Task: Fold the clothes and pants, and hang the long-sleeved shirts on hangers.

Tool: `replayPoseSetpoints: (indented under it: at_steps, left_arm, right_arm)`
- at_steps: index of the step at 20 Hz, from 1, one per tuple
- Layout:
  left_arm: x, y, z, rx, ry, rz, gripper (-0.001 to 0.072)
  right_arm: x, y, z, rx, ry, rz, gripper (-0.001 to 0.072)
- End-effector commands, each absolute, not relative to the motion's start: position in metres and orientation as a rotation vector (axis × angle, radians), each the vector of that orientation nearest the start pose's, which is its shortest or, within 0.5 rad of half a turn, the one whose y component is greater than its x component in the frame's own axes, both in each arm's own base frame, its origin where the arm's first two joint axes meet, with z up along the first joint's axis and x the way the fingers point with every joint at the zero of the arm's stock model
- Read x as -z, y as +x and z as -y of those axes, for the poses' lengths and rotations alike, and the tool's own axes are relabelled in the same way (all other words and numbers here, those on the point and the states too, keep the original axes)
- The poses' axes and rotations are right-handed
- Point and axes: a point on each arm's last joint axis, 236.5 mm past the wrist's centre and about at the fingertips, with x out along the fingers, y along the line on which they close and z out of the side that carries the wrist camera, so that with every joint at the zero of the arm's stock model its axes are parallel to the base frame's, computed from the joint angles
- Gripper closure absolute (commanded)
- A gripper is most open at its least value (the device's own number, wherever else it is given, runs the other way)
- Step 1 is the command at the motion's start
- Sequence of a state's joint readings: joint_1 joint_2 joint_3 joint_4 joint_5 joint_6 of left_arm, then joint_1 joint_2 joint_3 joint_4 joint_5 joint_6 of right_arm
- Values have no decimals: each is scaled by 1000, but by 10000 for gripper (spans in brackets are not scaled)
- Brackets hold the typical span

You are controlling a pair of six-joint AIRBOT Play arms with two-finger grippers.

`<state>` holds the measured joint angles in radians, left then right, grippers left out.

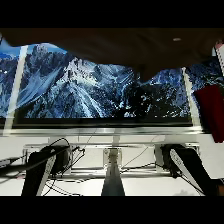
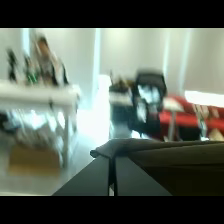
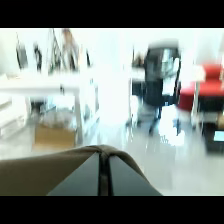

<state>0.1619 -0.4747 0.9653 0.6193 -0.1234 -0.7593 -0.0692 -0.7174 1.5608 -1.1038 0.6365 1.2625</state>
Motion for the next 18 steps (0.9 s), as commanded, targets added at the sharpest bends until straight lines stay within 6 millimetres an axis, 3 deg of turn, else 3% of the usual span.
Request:
replayPoseSetpoints:
  at_steps: [1, 3, 5, 7, 8, 10, 12, 15, 17, 18]
  left_arm:
    - [-493, 215, -40, -131, -87, 659, 696]
    - [-499, 199, -37, -125, -83, 689, 697]
    - [-493, 208, -33, -107, -80, 659, 697]
    - [-468, 242, -20, -41, -67, 542, 698]
    - [-447, 266, -9, 11, -60, 450, 698]
    - [-384, 323, 13, 128, -61, 213, 698]
    - [-308, 380, 24, 204, -92, -26, 698]
    - [-191, 452, 13, 190, -177, -299, 698]
    - [-124, 484, 4, 145, -284, -415, 698]
    - [-99, 498, -1, 109, -372, -443, 697]
  right_arm:
    - [-547, 237, -54, -250, 39, 350, 695]
    - [-545, 228, -62, -282, 48, 335, 695]
    - [-528, 243, -63, -283, 31, 265, 695]
    - [-489, 277, -66, -302, 22, 107, 695]
    - [-463, 298, -69, -319, 27, 4, 695]
    - [-398, 344, -74, -355, 39, -227, 696]
    - [-330, 389, -75, -378, 66, -437, 695]
    - [-233, 460, -69, -368, 129, -651, 695]
    - [-178, 505, -60, -329, 171, -707, 695]
    - [-157, 527, -54, -300, 188, -702, 695]
